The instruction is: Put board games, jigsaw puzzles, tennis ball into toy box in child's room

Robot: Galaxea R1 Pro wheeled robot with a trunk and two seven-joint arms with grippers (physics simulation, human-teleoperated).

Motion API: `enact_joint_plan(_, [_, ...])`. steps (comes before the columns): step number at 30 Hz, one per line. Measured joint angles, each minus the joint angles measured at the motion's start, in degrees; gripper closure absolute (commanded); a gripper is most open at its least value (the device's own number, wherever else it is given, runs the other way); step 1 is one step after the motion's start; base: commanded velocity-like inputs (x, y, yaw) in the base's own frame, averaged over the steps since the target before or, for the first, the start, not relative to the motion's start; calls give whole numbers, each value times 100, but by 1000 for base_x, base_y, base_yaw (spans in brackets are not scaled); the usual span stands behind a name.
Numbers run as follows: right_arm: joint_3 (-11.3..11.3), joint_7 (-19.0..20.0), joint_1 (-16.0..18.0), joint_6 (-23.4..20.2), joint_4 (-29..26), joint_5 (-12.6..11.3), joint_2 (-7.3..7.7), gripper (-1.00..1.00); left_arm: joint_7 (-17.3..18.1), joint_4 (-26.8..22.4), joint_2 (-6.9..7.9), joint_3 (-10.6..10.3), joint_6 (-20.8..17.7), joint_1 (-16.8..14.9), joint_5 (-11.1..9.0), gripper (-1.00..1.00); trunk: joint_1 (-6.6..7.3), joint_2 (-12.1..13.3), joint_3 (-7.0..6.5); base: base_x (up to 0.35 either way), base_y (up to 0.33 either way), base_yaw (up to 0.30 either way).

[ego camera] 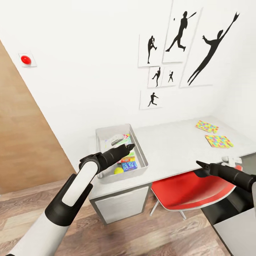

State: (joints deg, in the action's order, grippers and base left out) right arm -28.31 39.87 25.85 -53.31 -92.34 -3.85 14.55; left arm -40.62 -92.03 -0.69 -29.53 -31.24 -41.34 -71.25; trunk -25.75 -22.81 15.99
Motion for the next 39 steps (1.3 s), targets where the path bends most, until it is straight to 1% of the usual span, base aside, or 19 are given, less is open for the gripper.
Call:
enact_joint_plan(9, [-27, 25, -7, 5, -2, -5, 25, -100, 99, 0, 0, -6, 0, 0, 1, -100, 0, 0, -30, 0, 0, -284])
enact_joint_plan(12, [-67, 39, -8, 6, -2, -9, 27, -100, 108, 0, 0, -7, -1, 0, 1, -100, 0, 0, -40, 0, 0, -283])
enact_joint_plan(15, [-174, 118, -11, 8, -2, -12, 28, -100, 116, 0, 0, -8, -1, 0, 1, -100, 0, 0, -49, 0, 0, -283])
enact_joint_plan(17, [-265, 252, -13, 10, -2, -13, 29, -100, 119, 0, -2, -9, -1, 0, 1, -100, 0, 0, -56, 0, 0, -282])
enact_joint_plan(18, [-266, 255, -13, 9, -2, -14, 29, -100, 119, 0, -2, -9, -1, 0, 2, -100, 0, 0, -59, 0, 0, -282])
enact_joint_plan(21, [-456, 606, -19, 15, -3, -15, 30, -100, 122, 0, -5, -9, -1, 0, 3, -100, 0, 0, -69, 0, 0, -282])
enact_joint_plan(22, [-458, 610, -19, 15, -3, -15, 29, -100, 122, 0, -5, -9, -1, 0, 3, -100, 0, 0, -72, 0, 0, -282])
enact_joint_plan(26, [-758, 1147, -23, 32, -3, -16, 30, -100, 123, 0, -8, -9, -4, 0, 2, -100, 0, 0, -86, 0, 0, -282])
enact_joint_plan(28, [-854, 1336, -27, 42, -3, -16, 30, -100, 124, -1, -10, -9, -6, 0, 2, -100, 0, 0, -92, 0, 0, -281])
enact_joint_plan(32, [-932, 1494, -32, 55, -3, -18, 14, -100, 124, -3, -14, -12, -8, 0, 2, -100, 0, 0, -106, 0, 0, -280])
enact_joint_plan(39, [-954, 1596, -40, 77, -4, -17, -30, -100, 125, -6, -17, -16, -9, 0, 1, -100, 0, 0, -134, 0, 0, -270])
